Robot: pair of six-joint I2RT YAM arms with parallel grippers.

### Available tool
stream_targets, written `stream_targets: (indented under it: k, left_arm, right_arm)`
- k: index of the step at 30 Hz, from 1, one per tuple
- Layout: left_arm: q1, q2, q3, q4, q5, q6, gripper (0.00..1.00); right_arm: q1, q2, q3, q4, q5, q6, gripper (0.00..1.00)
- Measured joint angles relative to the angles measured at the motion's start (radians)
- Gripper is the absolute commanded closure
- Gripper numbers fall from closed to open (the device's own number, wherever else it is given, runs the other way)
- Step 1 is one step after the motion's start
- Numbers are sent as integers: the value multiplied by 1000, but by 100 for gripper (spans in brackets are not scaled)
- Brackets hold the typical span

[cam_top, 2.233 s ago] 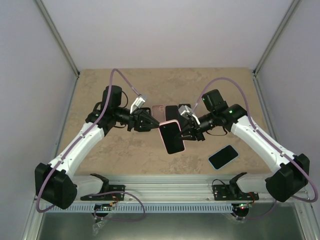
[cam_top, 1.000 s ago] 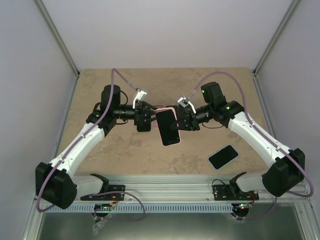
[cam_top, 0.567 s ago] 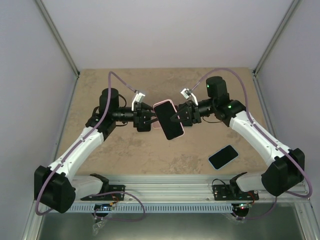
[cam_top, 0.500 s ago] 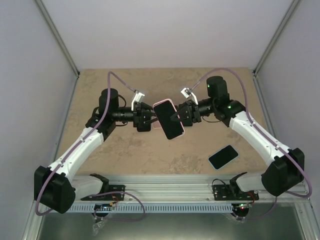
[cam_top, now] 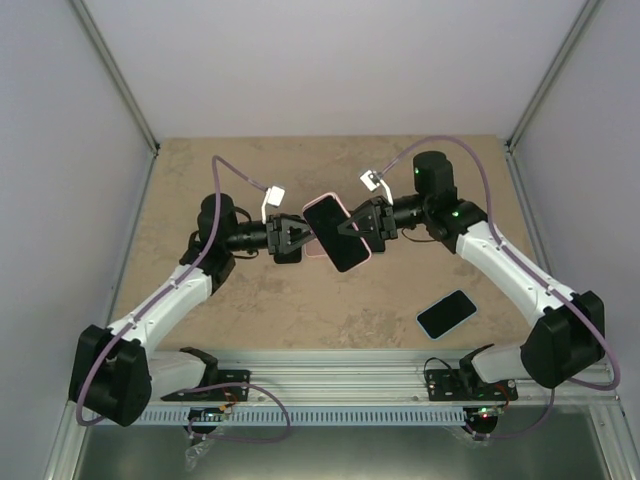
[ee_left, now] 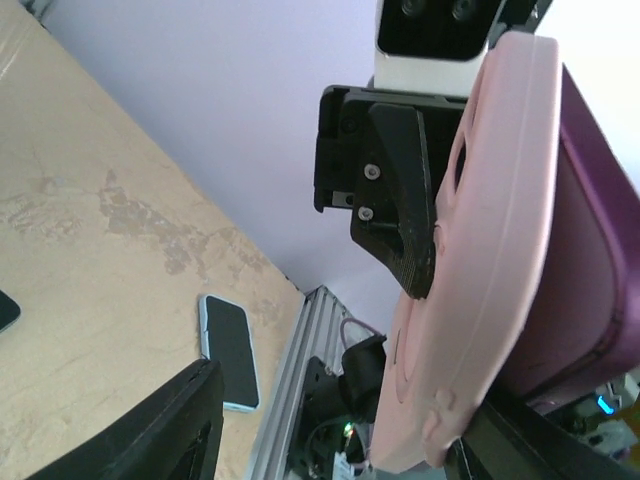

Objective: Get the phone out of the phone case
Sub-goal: Remove the phone case from the phone.

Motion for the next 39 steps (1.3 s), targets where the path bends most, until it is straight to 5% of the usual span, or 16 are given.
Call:
stream_targets:
  k: [15,22,30,39]
  left_arm:
    - [-34,79,-78,414,-53,-312,100]
    - [-43,86,-88,430,-84,-366,100]
    - [-76,120,-87,266,-89,-375,100]
    - [-80,171,-77,148,-98,-371,100]
  right_arm:
    - [-31,14,-72,153,12,92,99]
    - [-57,31,-80,173,0,96,78]
    - [-116,66,-7,100,188,-7,32]
    - [-121,65,79,-54,376,-174,20]
